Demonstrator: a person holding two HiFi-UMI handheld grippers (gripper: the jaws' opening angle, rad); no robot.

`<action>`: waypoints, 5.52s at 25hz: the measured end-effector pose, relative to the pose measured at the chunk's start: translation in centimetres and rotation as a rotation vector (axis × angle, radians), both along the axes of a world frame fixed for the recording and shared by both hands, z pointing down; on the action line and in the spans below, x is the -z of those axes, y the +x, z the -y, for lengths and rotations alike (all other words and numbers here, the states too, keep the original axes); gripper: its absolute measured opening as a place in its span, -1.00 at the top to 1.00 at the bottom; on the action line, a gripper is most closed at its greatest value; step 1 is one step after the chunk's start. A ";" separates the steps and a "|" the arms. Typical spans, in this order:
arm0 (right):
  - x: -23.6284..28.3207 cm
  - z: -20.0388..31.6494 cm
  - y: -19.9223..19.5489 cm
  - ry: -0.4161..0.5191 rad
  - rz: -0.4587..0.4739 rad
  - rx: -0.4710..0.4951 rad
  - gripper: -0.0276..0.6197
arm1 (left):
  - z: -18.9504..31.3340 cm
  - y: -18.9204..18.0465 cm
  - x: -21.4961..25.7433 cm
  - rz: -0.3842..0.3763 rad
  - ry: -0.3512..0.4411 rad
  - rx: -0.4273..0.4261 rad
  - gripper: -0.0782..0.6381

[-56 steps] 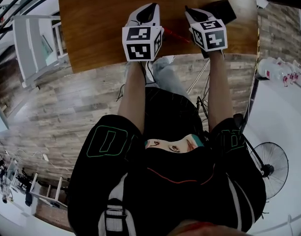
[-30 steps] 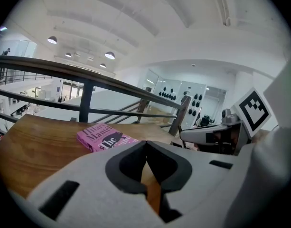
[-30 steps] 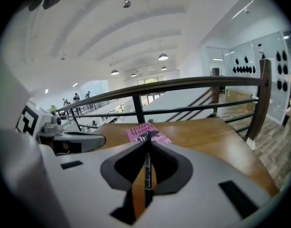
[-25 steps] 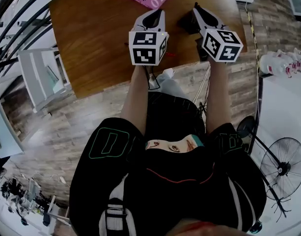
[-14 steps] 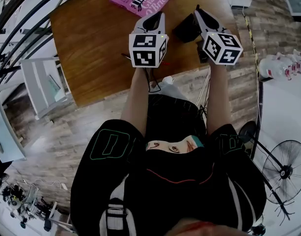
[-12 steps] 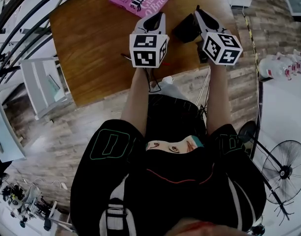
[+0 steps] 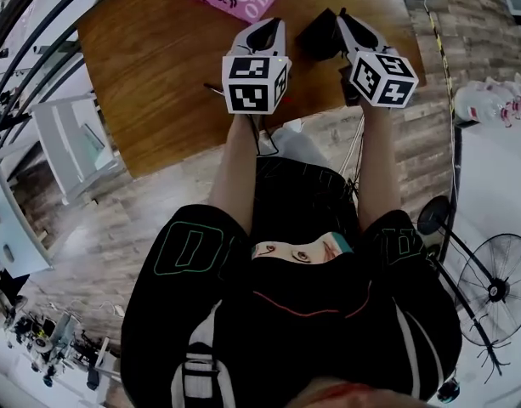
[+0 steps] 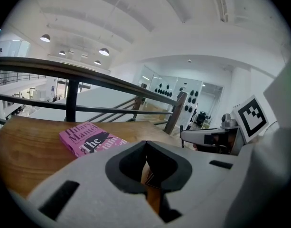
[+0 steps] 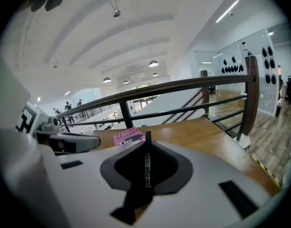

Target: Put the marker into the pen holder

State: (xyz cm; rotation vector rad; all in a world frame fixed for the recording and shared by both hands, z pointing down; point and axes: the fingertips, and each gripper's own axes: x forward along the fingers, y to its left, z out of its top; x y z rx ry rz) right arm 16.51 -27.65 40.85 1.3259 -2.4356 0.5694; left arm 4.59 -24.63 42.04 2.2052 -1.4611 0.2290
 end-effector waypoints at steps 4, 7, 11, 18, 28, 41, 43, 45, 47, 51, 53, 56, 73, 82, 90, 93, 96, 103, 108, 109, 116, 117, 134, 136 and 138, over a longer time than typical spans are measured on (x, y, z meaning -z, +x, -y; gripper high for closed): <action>-1.1 -0.6 1.0 -0.033 0.006 -0.018 0.77 | -0.3 0.6 0.0 0.014 -0.004 -0.017 0.76; -2.1 -1.1 1.3 -0.060 0.010 -0.027 0.77 | -0.5 1.0 0.0 0.025 -0.008 -0.035 0.76; -3.2 -2.0 1.2 -0.089 0.009 -0.024 0.77 | -1.2 1.3 -0.4 0.041 -0.023 -0.058 0.76; -4.4 -3.2 1.3 -0.117 0.012 -0.041 0.77 | -2.0 1.8 -1.1 0.059 -0.043 -0.100 0.76; -3.2 -4.1 2.5 -0.069 0.040 -0.124 0.73 | -3.3 1.5 -1.2 0.071 -0.042 -0.135 0.76; 0.8 -5.9 1.0 0.060 0.050 -0.201 0.86 | -5.6 -2.6 -0.4 0.061 -0.022 -0.128 0.76; 0.7 -6.4 0.0 0.056 0.051 -0.195 0.86 | -6.1 -3.6 -0.5 0.059 -0.024 -0.122 0.76; 0.4 -6.9 -1.1 0.048 0.050 -0.184 0.87 | -6.6 -4.8 -0.7 0.058 -0.030 -0.112 0.76; 0.0 -7.5 -2.3 0.038 0.049 -0.169 0.87 | -7.2 -5.9 -1.0 0.058 -0.037 -0.101 0.76; -0.9 -8.4 -4.9 0.017 0.041 -0.125 0.87 | -8.3 -8.0 -1.6 0.053 -0.048 -0.077 0.76; -1.4 -9.0 -6.4 0.005 0.033 -0.098 0.87 | -8.9 -9.1 -1.9 0.048 -0.055 -0.064 0.76; -2.3 -9.8 -8.5 -0.018 0.015 -0.050 0.87 | -9.8 -10.7 -2.6 0.041 -0.069 -0.041 0.76; -8.8 -14.3 -16.5 -0.131 -0.217 0.275 0.87 | -13.8 -15.4 -7.1 -0.033 -0.167 0.068 0.76; -12.2 -16.3 -18.1 -0.167 -0.412 0.446 0.86 | -15.1 -16.4 -9.1 -0.071 -0.203 0.109 0.76; -14.5 -17.6 -18.9 -0.213 -0.573 0.598 0.81 | -16.3 -17.2 -10.5 -0.103 -0.232 0.142 0.76; -15.6 -18.1 -18.8 -0.220 -0.650 0.661 0.78 | -16.6 -17.7 -10.9 -0.111 -0.237 0.159 0.76; -16.4 -18.6 -18.8 -0.243 -0.709 0.722 0.72 | -17.0 -18.0 -11.2 -0.119 -0.245 0.170 0.76; -17.0 -18.7 -19.3 -0.262 -0.826 0.831 0.68 | -16.8 -18.7 -11.0 -0.130 -0.244 0.186 0.76; -17.7 -19.0 -19.4 -0.262 -0.904 0.897 0.68 | -17.0 -19.1 -11.2 -0.132 -0.241 0.193 0.76; -17.8 -19.0 -19.4 -0.265 -0.909 0.902 0.68 | -17.0 -19.2 -11.2 -0.132 -0.240 0.194 0.76; -17.9 -19.2 -19.3 -0.333 -0.884 0.886 0.72 | -16.3 -19.3 -10.4 -0.135 -0.222 0.186 0.76; -17.9 -19.2 -19.3 -0.337 -0.886 0.886 0.72 | -16.2 -19.3 -10.2 -0.135 -0.219 0.184 0.76; -13.2 -15.6 -18.6 -0.203 -0.626 0.573 0.72 | -12.7 -17.2 -7.0 -0.124 -0.139 0.094 0.76; -12.3 -15.0 -17.9 -0.188 -0.593 0.529 0.72 | -12.1 -16.6 -6.4 -0.124 -0.129 0.080 0.76; -11.1 -14.6 -17.0 -0.184 -0.560 0.472 0.72 | -11.5 -15.8 -5.9 -0.123 -0.118 0.062 0.76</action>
